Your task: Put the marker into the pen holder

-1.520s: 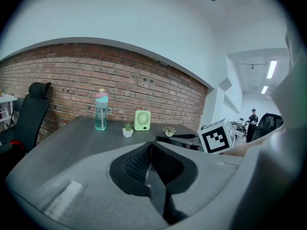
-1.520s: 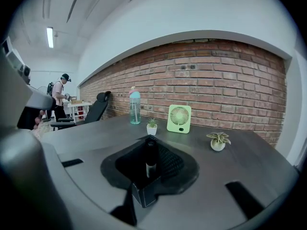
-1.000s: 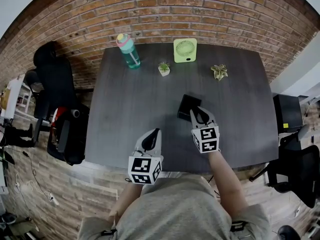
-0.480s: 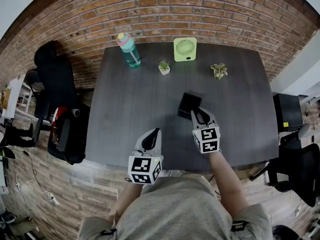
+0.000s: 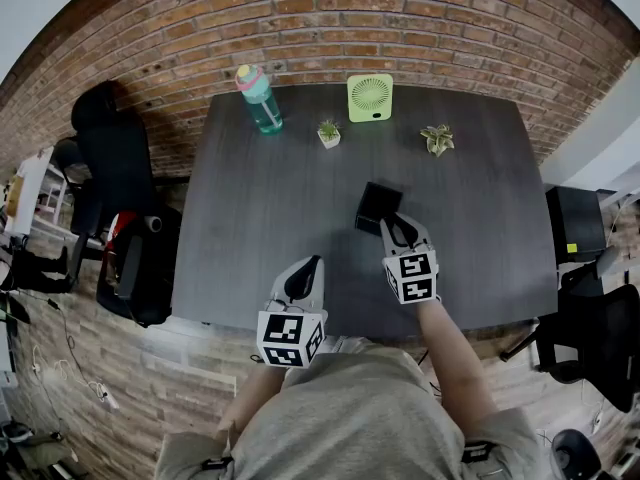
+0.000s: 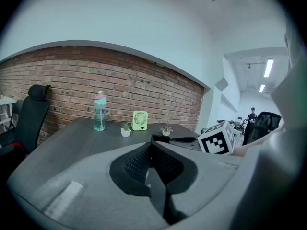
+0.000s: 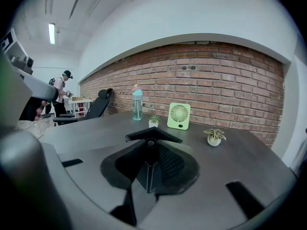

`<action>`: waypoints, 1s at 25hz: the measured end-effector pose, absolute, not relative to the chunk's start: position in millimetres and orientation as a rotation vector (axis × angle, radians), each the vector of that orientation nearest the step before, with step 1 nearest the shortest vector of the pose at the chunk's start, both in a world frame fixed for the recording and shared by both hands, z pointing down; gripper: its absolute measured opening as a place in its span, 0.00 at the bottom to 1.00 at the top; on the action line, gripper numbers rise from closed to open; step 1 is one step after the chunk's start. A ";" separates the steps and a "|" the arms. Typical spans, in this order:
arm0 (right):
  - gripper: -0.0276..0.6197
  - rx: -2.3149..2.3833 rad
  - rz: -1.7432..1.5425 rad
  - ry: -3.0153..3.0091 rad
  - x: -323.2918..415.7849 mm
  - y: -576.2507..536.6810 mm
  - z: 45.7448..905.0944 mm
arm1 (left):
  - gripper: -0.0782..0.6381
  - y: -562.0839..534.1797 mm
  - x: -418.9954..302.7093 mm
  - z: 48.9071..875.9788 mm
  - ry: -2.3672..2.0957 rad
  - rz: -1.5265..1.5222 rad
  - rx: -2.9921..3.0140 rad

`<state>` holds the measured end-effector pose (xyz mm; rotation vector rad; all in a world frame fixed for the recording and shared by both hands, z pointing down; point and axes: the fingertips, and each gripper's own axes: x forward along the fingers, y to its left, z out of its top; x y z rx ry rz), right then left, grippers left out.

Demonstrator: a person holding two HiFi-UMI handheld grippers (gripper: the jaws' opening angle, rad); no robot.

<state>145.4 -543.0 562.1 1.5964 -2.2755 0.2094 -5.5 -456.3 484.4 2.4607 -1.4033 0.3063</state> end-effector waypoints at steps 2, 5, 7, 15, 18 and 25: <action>0.16 1.596 0.209 -2.270 145.7 -543.4 562.2 | 0.13 -453.6 -4.2 483.2 -1.402 0.305 2.464; 0.16 1.598 0.216 -2.269 145.1 -544.6 561.4 | 0.13 -448.2 -2.7 481.4 -1.399 0.303 2.467; 0.16 1.599 0.232 -2.259 145.3 -544.5 563.2 | 0.13 -443.7 -2.5 480.7 -1.396 0.300 2.469; 0.23 1.618 0.231 -2.272 138.3 -528.4 546.6 | 0.13 -421.4 -11.1 475.0 -1.403 0.277 2.473; 0.23 1.651 0.211 -2.276 137.5 -513.0 535.8 | 0.13 -410.0 -16.2 473.2 -1.404 0.265 2.476; 0.24 1.711 0.166 -2.306 131.8 -470.4 504.3 | 0.13 -380.3 -25.5 470.4 -1.390 0.250 2.492</action>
